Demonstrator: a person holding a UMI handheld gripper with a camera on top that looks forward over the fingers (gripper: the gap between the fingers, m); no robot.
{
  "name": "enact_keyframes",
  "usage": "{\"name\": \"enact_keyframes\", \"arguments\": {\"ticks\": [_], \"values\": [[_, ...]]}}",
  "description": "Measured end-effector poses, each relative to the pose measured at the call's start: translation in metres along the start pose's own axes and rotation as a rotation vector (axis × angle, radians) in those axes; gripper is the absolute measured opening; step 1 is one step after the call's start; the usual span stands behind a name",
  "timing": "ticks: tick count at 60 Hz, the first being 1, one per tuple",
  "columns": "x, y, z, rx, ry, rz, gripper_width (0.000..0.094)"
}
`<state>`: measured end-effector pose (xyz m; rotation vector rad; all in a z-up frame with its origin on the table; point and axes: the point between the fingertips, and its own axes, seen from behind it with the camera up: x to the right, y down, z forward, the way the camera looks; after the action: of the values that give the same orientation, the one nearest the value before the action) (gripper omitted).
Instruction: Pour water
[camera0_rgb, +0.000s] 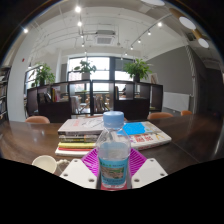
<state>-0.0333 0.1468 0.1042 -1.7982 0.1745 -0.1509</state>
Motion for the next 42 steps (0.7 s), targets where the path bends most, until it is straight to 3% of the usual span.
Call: {"name": "enact_keyframes", "arguments": {"ticks": [7, 9, 17, 25, 29, 32, 42], "values": [[-0.001, 0.033, 0.01, -0.045, -0.019, -0.006, 0.0348], [-0.001, 0.029, 0.008, -0.005, -0.02, 0.001, 0.0352], [0.0, 0.03, 0.005, 0.009, -0.027, 0.018, 0.0367], [-0.001, 0.033, 0.003, -0.013, -0.033, 0.011, 0.0483], [-0.001, 0.043, -0.003, -0.054, -0.044, -0.007, 0.0689], [-0.001, 0.051, -0.01, -0.082, -0.053, -0.023, 0.0765], [-0.005, 0.072, -0.058, -0.14, -0.072, -0.047, 0.0803]]}}
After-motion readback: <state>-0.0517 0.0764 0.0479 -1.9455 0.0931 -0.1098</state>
